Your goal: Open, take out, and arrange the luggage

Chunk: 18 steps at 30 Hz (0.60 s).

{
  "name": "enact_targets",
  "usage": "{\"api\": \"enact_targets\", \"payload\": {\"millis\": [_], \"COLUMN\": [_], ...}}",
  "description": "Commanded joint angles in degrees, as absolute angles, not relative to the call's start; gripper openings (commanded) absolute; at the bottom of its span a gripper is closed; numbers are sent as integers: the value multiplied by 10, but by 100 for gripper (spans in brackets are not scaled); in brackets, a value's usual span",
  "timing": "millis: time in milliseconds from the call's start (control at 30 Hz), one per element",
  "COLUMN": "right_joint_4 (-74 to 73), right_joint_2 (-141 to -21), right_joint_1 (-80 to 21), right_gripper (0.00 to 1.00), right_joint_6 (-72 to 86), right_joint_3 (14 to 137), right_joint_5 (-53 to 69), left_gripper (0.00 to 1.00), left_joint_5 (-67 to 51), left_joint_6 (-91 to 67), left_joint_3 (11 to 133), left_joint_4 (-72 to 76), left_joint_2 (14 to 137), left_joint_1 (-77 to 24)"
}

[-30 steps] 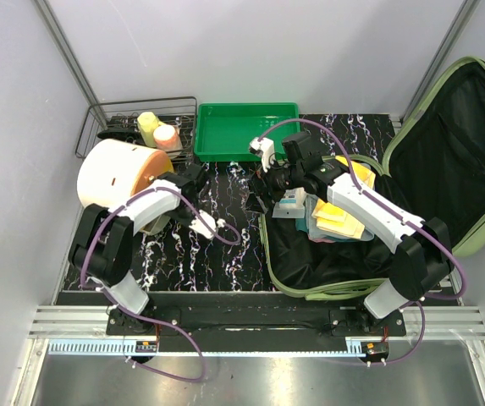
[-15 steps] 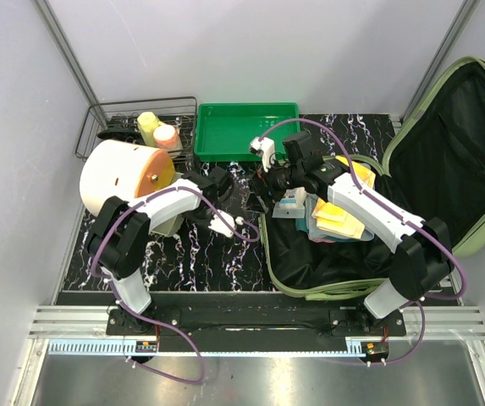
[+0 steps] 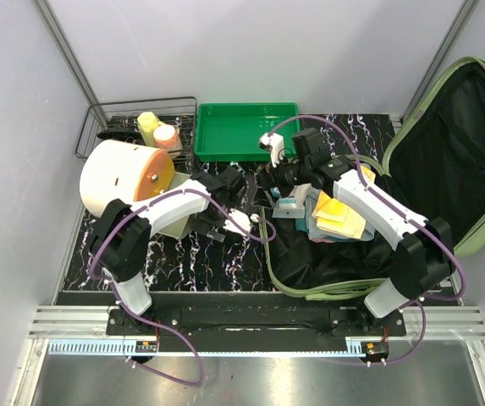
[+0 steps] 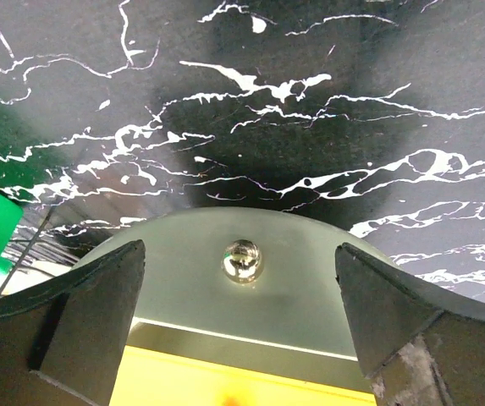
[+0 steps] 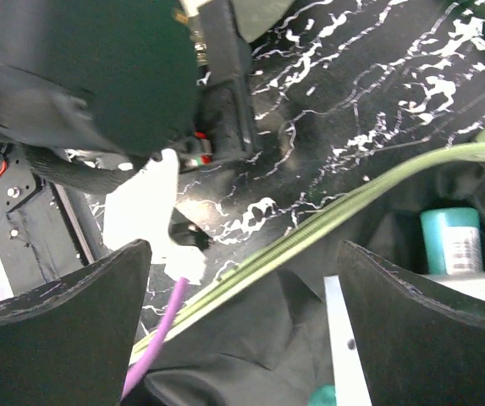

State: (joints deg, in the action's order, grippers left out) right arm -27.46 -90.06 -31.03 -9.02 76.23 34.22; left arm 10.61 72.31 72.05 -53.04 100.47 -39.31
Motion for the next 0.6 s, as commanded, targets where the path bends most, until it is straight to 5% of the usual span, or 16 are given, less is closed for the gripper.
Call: {"api": "enact_targets", "payload": {"millis": [0, 233, 500, 567], "right_joint_4": [-289, -352, -407, -424], "right_joint_2": [-866, -839, -936, -967], "right_joint_1": [-270, -245, -245, -244], "right_gripper": [100, 98, 56, 53], "right_joint_6": [-113, -229, -306, -313], "right_joint_3": [773, 764, 836, 854], "right_joint_5": [355, 365, 313, 295], "left_gripper": [99, 99, 99, 99], "left_joint_5": [64, 4, -162, -216], "left_joint_6": [685, 629, 530, 484], "left_joint_3": [758, 757, 812, 833], "left_joint_4": [-558, -581, -597, -599], "left_joint_2": [943, 854, 759, 740], "left_joint_1": [-393, -392, -339, -306]}}
